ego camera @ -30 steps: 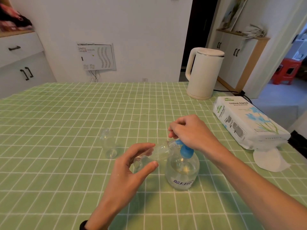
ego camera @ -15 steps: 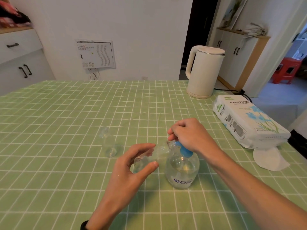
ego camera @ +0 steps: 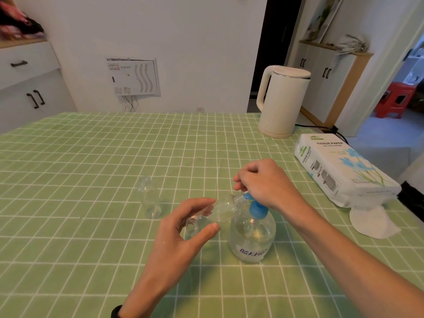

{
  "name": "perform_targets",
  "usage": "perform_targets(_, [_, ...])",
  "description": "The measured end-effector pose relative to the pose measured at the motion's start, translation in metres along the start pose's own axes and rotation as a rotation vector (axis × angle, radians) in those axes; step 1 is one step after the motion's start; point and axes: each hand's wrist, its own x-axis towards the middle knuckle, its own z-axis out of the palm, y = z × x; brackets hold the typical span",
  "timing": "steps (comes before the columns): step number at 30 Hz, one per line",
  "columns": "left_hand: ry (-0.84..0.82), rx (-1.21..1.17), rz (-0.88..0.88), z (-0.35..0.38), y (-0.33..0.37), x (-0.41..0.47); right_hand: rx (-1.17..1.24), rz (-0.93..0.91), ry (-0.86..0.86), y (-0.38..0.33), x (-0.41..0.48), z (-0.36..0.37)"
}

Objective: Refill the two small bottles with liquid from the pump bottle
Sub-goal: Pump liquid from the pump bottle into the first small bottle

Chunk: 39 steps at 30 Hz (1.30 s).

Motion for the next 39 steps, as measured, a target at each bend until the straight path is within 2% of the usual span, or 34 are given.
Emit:
perform_targets(18, [-0.003, -0.014, -0.001, -0.001, -0.002, -0.002, -0.055, -0.007, -0.016, -0.006, -0.003, -0.003])
perform_targets(35, [-0.003, -0.020, -0.004, 0.001, -0.002, -0.002, 0.042, 0.030, -0.016, 0.005, -0.004, 0.005])
perform_targets(39, [-0.004, -0.018, -0.001, -0.001, -0.001, -0.002, 0.074, 0.026, -0.069, -0.001, -0.004, 0.000])
